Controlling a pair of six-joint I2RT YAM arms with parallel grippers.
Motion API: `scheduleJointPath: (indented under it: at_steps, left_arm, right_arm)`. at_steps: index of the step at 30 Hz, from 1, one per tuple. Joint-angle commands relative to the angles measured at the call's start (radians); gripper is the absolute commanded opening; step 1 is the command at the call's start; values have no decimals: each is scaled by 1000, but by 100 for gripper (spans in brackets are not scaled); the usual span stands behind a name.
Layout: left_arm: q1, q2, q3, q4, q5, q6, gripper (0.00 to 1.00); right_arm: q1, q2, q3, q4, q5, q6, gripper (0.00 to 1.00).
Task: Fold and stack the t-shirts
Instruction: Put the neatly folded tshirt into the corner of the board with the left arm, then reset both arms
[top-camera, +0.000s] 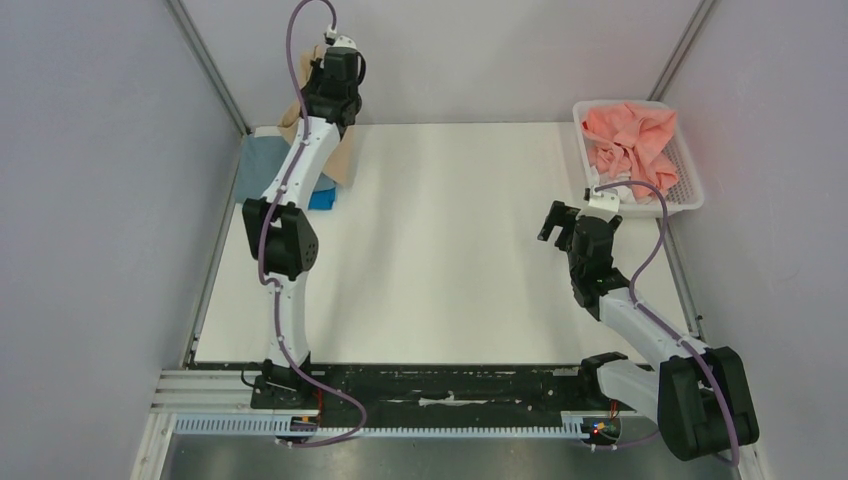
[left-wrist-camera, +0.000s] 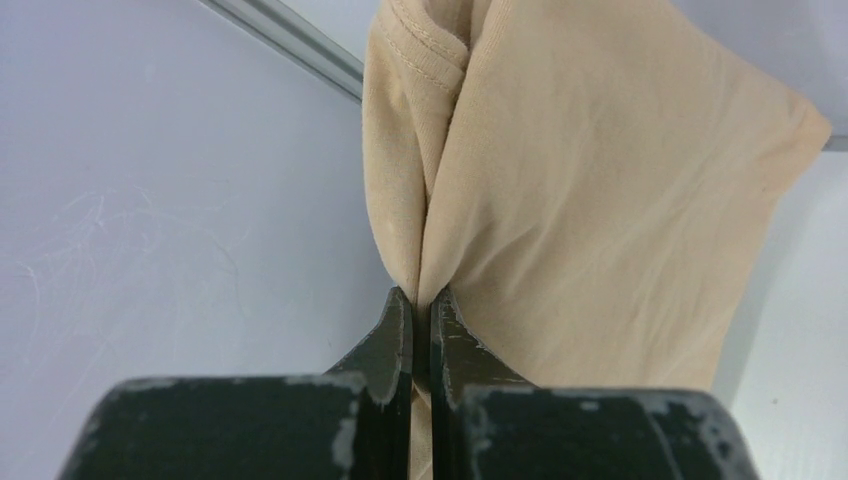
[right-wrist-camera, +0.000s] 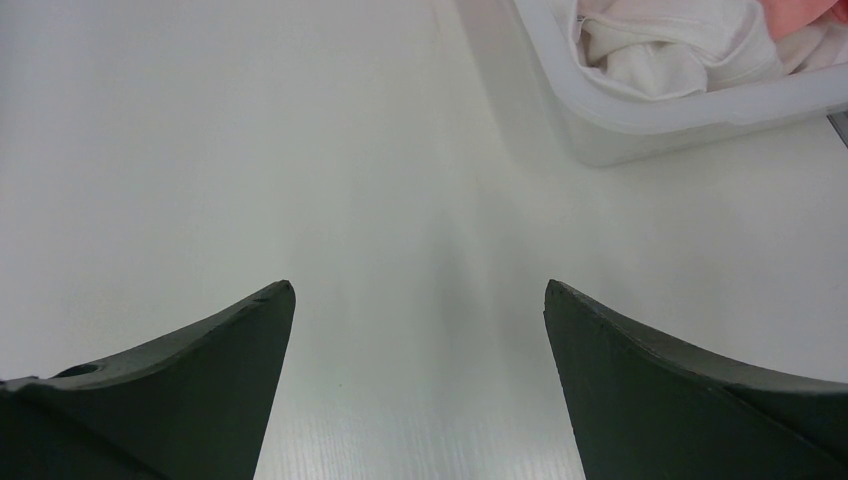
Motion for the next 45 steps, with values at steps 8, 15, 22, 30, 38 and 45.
scheduleJointPath:
  at_steps: [8, 15, 22, 30, 38, 45]
  left_arm:
    - [73, -79, 12, 56, 45, -51, 2]
    - [117, -9, -61, 124, 24, -53, 2]
    - [213, 81, -77, 161, 55, -92, 2]
    - [294, 141, -113, 176, 109, -133, 11]
    - [307, 53, -202, 177, 20, -425, 80]
    - [296, -200, -473, 184, 280, -754, 82]
  right_arm:
    - [0, 23, 49, 10, 8, 17, 98]
    - [2, 35, 52, 0, -3, 20, 98]
    - [1, 53, 62, -8, -7, 21, 98]
    - [2, 78, 67, -23, 8, 22, 98]
    - [1, 5, 54, -84, -19, 42, 98]
    - [1, -167, -18, -132, -26, 36, 98]
